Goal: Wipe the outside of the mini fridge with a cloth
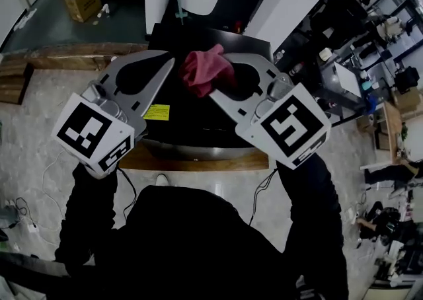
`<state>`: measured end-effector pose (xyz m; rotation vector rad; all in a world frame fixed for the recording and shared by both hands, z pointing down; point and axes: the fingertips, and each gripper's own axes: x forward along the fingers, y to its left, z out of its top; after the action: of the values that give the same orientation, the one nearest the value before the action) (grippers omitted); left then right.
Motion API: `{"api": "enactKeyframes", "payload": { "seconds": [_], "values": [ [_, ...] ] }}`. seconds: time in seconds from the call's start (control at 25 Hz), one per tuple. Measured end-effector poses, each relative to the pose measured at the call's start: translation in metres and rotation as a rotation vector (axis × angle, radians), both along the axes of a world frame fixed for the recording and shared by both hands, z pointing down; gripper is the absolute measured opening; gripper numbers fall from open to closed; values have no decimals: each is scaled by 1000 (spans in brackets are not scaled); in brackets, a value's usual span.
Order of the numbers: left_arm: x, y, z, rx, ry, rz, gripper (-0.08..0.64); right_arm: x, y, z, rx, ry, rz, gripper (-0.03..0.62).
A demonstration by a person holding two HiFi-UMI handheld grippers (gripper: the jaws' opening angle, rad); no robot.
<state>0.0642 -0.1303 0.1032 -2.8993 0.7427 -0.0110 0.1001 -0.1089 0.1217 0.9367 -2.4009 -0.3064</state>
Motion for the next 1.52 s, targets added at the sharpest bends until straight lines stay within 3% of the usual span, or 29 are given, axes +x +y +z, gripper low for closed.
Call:
{"api": "enactKeyframes", "payload": {
  "seconds": [0.16, 0.36, 0.52, 0.76, 0.88, 1.04, 1.28, 1.52],
  "values": [
    [-11, -54, 9, 18, -21, -58, 2, -14, -69, 12, -80, 128, -31, 92],
    [-29, -115, 37, -35, -30, -98, 2, -28, -145, 41, -245, 285, -24, 91],
    [-35, -147, 67, -86, -24, -95, 2, -34, -195, 67, -270, 423, -37, 91],
    [-41, -181, 95, -140, -20, -113, 2, -36, -263, 118, -360, 484, -34, 91],
    [-46, -189, 106, -158, -24, -119, 2, -27, -288, 148, -386, 559, -7, 91],
    [-53, -193, 115, -179, -2, -136, 2, -20, -297, 180, -430, 608, 5, 86],
    [-66, -197, 119, -180, 26, -176, 2, -23, -294, 185, -473, 526, -4, 75],
    [-67, -172, 130, -179, -11, -205, 2, -42, -242, 185, -476, 535, -78, 74]
  ]
}}
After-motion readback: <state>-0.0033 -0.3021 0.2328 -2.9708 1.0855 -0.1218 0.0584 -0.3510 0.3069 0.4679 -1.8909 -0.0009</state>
